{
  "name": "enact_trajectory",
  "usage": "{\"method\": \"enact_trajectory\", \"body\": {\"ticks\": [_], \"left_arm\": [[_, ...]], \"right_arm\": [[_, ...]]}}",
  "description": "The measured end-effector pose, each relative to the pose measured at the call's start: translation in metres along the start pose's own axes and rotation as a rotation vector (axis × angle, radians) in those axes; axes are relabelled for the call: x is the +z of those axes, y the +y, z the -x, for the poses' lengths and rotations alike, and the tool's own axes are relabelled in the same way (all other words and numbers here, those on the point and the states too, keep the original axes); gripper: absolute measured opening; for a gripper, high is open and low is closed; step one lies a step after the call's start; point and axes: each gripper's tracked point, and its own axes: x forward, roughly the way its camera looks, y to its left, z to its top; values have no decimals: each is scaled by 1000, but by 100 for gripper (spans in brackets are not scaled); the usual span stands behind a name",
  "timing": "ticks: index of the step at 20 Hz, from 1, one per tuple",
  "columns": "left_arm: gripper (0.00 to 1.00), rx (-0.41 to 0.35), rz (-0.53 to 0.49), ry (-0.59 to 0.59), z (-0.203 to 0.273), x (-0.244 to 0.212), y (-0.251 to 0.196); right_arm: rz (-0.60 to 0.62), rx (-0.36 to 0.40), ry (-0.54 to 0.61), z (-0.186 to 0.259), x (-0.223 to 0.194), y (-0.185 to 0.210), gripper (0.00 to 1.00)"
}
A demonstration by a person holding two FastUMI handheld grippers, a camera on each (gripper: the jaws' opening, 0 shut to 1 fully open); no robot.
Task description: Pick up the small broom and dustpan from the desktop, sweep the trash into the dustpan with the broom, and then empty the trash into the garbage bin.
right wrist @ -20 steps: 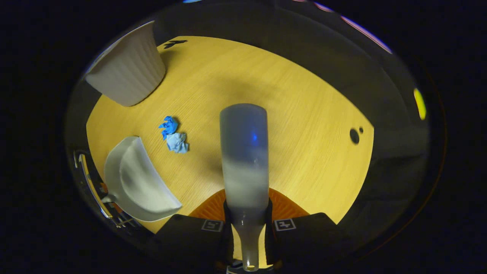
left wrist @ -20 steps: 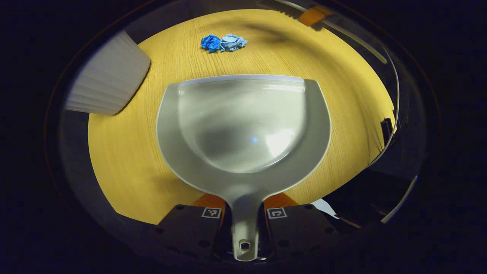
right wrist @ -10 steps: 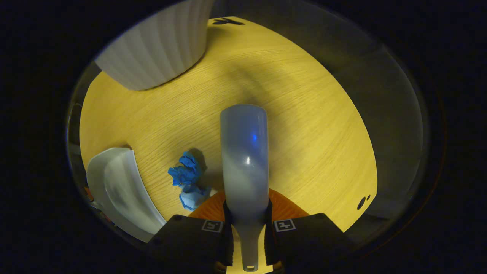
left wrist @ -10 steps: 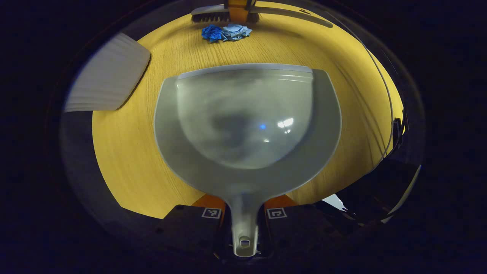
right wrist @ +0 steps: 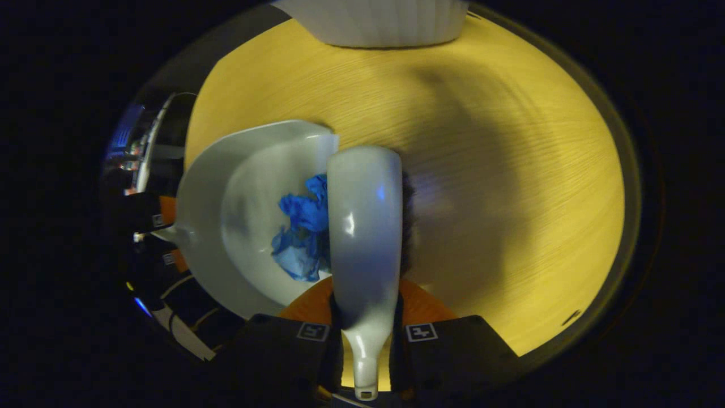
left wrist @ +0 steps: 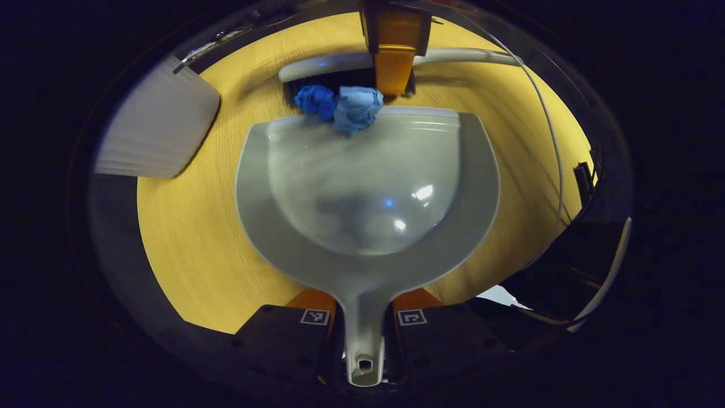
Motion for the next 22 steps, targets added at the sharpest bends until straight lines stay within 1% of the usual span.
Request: {"method": "enact_trajectory", "body": {"ticks": [1, 2, 3, 5, 6, 7, 8, 10, 11, 12, 14, 18, 20, 22], "left_arm": [[27, 1, -24, -4, -3, -5, 0], [27, 4, -46, -21, -3, -6, 0], [27, 11, -61, -27, -6, -8, -1], [28, 30, -44, -64, -9, -7, -3], [27, 49, -31, -101, -4, -3, 0], [28, 69, -14, -134, -2, 1, 0], [27, 82, -1, -180, 1, 4, -1], [27, 82, 21, -276, 11, 9, -4], [27, 88, 17, -318, 21, 11, -5], [27, 97, -9, -345, 31, 12, -4], [27, 160, -63, -393, 52, 20, 5], [27, 242, -66, -443, 94, 35, 30], [27, 314, -84, -462, 136, 43, 63], [27, 397, -101, -478, 179, 58, 108]], "right_arm": [[-3, 54, 29, 5, -5, 7, 40], [8, 78, 12, 11, 1, 6, 40], [-7, 91, -1, -4, -11, 15, 35], [-65, 149, -71, 10, 0, 14, 34], [-112, 201, -139, 18, 2, 17, 35], [-149, 237, -206, 27, -1, 19, 35], [-190, 272, -289, 38, -4, 18, 34], [-287, 307, -439, 61, -19, 7, 35], [-337, 344, -526, 74, -28, 4, 35], [-387, 380, -611, 92, -35, -2, 34], [-482, 417, -776, 104, -43, -16, 34], [-628, 494, -1052, 107, -66, -22, 34], [-677, 512, -1135, 94, -78, -21, 34], [-717, 504, -1183, 73, -95, -25, 34]]}}
